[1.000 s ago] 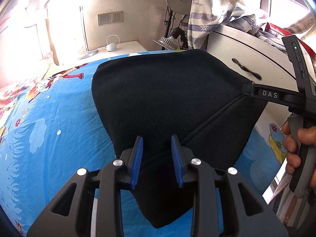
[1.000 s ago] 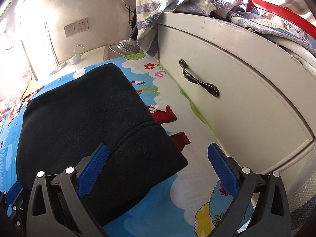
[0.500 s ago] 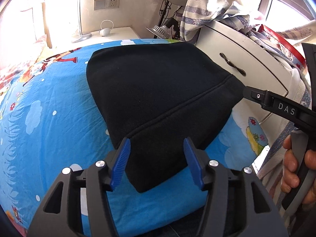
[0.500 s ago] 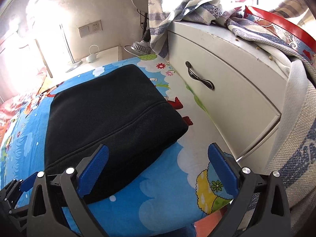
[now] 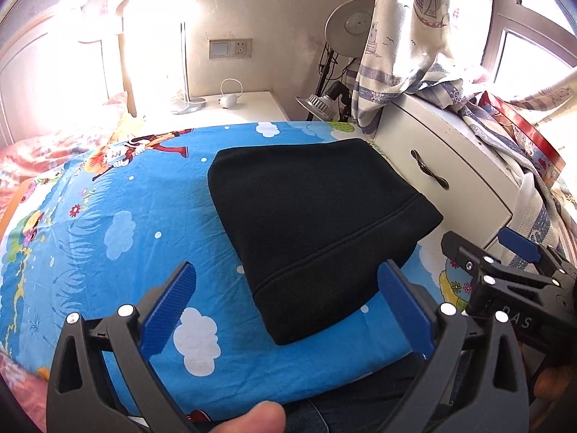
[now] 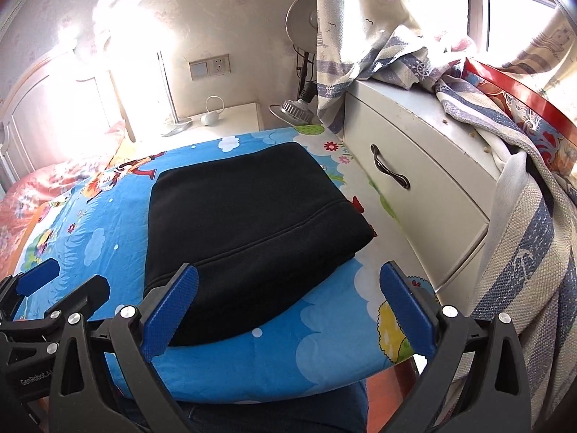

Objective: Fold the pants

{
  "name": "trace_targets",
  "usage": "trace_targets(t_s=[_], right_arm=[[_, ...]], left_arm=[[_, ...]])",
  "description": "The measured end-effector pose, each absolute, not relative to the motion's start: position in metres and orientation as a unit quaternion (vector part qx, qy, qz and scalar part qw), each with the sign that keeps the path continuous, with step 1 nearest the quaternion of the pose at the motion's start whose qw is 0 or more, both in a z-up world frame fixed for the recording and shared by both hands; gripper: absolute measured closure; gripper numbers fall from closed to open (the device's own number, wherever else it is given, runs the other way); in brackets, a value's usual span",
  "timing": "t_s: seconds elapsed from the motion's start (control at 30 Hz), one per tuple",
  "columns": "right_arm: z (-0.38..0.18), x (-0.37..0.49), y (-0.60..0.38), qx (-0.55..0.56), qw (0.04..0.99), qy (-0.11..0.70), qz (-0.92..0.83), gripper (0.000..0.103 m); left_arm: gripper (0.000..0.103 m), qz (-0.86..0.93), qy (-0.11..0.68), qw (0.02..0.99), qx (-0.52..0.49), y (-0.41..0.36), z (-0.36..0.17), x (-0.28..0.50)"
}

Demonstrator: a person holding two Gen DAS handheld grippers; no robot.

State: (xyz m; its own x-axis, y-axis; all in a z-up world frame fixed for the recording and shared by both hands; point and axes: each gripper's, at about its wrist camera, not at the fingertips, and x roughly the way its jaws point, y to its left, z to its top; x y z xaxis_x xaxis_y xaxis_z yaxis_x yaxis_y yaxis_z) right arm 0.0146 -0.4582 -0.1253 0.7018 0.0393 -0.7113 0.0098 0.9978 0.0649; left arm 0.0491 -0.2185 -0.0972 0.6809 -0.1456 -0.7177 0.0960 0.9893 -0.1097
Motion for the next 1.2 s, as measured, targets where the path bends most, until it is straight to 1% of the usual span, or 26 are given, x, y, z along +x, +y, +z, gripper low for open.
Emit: trace_targets(t_s=[1.2], right_arm=[[-0.127, 0.018, -0.465, 0.042, 0.921, 0.387, 0.004, 0.006]], left_arm=[[0.002, -0.071, 0.400, 0.914, -0.022, -0.229, -0.099, 0.051]])
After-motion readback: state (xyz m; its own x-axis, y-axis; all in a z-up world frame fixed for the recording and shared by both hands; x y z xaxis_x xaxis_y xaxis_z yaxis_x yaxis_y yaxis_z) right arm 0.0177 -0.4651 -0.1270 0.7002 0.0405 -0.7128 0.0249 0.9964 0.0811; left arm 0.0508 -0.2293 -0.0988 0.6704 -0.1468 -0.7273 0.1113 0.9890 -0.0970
